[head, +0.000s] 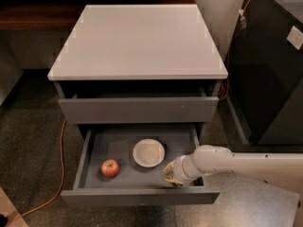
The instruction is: Pick apple from middle drawer and place on counter
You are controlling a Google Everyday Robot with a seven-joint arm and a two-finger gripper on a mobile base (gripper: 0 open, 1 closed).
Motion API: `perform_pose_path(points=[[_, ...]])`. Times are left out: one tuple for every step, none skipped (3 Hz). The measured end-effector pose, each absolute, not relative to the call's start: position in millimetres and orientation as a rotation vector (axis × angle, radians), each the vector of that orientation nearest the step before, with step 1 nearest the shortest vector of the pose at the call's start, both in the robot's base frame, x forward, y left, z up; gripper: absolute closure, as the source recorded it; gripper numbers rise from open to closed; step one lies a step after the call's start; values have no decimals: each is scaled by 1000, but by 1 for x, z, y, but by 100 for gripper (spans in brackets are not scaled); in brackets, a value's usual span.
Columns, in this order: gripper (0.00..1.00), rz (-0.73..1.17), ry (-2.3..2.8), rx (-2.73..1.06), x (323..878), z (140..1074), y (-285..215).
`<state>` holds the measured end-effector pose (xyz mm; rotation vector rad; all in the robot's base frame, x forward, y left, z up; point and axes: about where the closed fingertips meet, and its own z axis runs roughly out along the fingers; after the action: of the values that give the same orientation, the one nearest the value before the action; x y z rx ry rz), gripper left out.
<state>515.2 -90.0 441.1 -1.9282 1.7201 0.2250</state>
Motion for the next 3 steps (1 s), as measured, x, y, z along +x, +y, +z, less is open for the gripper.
perform_pose_path(points=[[59, 217, 1650, -1993, 515, 461, -63], [35, 220, 1577, -2060, 518, 481, -31], [12, 260, 1554, -2100, 523, 493, -6]])
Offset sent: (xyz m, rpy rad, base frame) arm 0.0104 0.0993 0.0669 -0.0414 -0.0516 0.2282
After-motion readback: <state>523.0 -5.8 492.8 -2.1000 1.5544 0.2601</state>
